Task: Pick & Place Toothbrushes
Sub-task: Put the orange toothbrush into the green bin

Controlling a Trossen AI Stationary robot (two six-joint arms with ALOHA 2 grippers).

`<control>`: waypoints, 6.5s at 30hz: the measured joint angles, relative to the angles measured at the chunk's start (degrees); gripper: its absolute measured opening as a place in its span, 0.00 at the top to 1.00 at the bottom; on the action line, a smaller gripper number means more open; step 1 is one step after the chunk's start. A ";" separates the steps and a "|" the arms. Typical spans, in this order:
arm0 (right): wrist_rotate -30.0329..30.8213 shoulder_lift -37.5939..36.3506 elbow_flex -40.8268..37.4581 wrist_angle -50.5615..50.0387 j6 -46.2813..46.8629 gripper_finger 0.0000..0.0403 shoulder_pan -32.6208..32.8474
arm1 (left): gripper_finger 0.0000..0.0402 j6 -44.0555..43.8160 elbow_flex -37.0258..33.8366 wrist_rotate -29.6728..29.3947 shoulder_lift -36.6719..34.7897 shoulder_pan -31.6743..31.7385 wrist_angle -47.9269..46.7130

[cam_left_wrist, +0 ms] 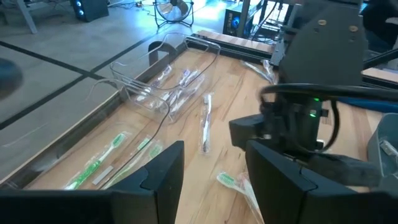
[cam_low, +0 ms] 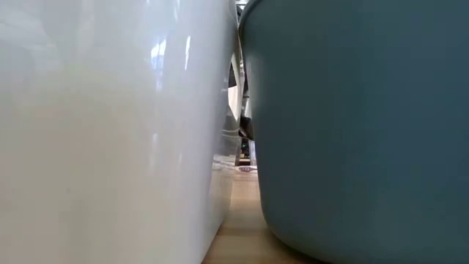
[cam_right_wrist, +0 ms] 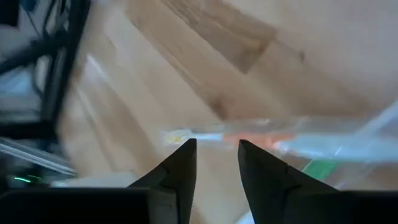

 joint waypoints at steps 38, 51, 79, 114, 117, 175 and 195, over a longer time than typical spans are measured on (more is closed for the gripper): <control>16.69 24.73 44.49 -27.75 -14.45 1.00 8.27 | 0.58 -0.16 0.01 0.10 0.20 -0.26 -0.08; 16.45 25.42 43.15 -35.55 -14.96 1.00 7.57 | 0.58 0.01 -0.02 0.13 0.66 -0.31 -0.24; 16.53 25.18 43.27 -68.17 -36.05 1.00 10.20 | 0.58 -0.04 -0.02 0.15 0.66 -0.31 0.07; 27.23 9.28 43.21 -77.38 -7.42 1.00 13.07 | 0.58 -0.09 -0.75 0.17 0.67 -0.31 -0.04; 27.15 9.27 42.35 -77.20 -7.34 1.00 14.17 | 0.58 -0.10 -0.76 0.17 0.66 -0.31 0.13; 18.61 -5.95 -11.56 -24.13 15.03 0.62 10.08 | 0.58 0.94 -0.79 0.17 0.68 -0.31 2.64; 24.60 -5.41 1.81 -37.66 -8.16 1.00 12.98 | 0.58 1.09 -0.79 0.17 0.68 -0.31 2.60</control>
